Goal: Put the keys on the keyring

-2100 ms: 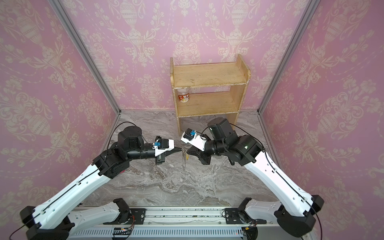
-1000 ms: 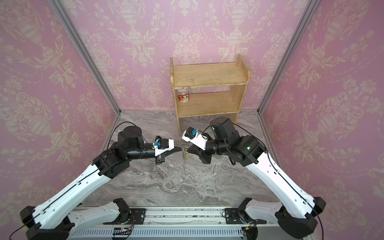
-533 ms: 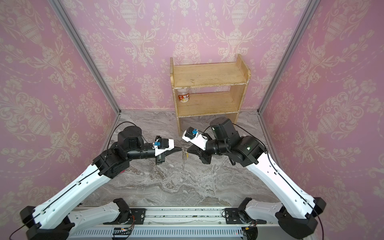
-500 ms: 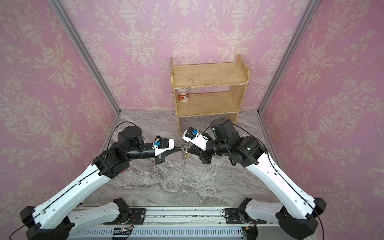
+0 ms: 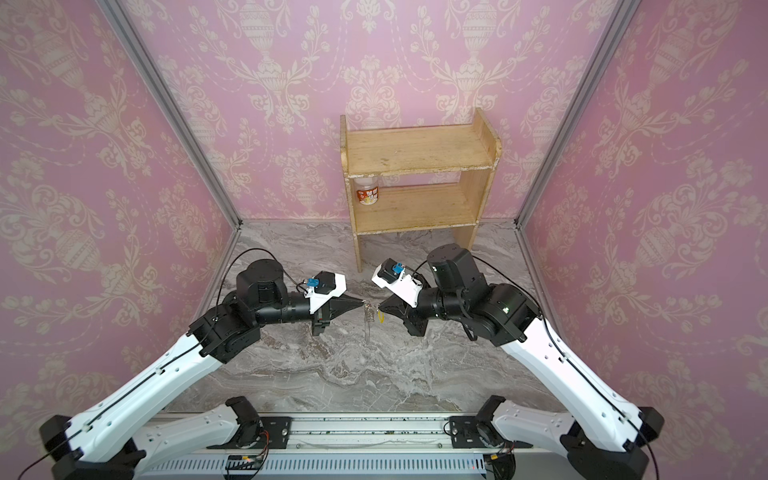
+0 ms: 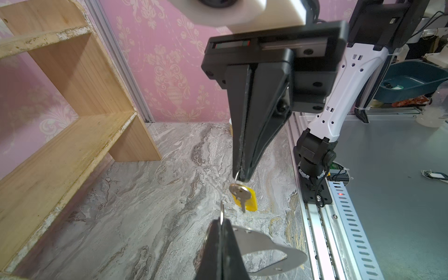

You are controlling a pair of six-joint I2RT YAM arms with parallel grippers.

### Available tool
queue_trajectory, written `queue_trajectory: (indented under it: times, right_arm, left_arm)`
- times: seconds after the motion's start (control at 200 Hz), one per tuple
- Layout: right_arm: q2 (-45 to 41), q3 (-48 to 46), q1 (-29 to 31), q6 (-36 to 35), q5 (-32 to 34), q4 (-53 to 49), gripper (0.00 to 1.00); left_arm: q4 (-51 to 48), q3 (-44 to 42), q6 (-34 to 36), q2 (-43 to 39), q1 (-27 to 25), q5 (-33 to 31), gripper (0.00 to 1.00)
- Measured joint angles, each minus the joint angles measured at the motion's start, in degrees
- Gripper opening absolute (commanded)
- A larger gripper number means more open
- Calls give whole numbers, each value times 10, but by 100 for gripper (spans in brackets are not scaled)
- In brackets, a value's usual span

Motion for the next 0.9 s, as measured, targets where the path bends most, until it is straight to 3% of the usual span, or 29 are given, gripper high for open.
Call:
queue_trajectory:
  times: [0.305, 0.896]
  right_arm:
    - [-16, -26, -2, 1, -16, -1, 0]
    - [-16, -31, -4, 30, -30, 12, 0]
  left_arm:
    - [10, -1, -50, 0, -3, 23, 0]
    - [15, -10, -50, 0, -7, 28, 0]
